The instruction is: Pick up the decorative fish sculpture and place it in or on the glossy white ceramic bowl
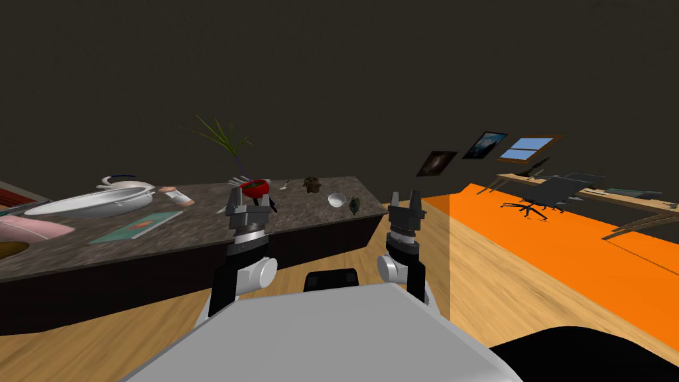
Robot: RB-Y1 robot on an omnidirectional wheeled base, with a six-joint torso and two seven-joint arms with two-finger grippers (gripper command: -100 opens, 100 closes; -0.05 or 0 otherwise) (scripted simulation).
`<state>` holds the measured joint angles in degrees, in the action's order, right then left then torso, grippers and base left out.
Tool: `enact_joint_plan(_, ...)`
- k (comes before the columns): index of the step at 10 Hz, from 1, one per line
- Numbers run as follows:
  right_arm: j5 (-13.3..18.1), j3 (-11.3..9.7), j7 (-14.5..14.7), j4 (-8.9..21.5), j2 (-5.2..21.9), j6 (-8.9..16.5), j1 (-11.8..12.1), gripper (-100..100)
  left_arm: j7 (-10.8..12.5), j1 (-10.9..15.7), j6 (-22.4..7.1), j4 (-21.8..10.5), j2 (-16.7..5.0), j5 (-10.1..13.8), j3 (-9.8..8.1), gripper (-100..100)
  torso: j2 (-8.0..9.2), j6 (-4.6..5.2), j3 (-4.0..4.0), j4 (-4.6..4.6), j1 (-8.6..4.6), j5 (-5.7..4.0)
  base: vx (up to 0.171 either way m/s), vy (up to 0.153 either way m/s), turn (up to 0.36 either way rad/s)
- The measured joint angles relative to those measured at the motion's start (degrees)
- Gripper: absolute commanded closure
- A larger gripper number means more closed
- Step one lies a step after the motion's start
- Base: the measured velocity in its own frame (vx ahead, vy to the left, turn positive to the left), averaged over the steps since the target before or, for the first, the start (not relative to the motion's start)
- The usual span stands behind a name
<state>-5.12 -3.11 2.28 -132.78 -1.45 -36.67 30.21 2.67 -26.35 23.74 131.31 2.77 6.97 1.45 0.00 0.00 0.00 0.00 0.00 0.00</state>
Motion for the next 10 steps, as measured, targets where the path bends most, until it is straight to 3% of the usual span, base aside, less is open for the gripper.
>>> enact_joint_plan(5, -4.4, 0.5, -7.2, 5.5, 5.0, 3.8, -5.4, -100, 0.0, 0.0, 0.0, 0.0, 0.0, 0.0, 0.0, 0, -0.13, -0.01, -0.07, -0.03, -0.12, -0.03, 0.021, -0.017, 0.038)
enact_joint_plan(10, -8.4, 1.6, -13.9, 10.7, 7.2, 7.3, -10.4, -100, 0.0, 0.0, 0.0, 0.0, 0.0, 0.0, 0.0, 0, -0.08, 0.0, -0.05, -0.02, -0.14, -0.03, 0.012, -0.031, 0.015)
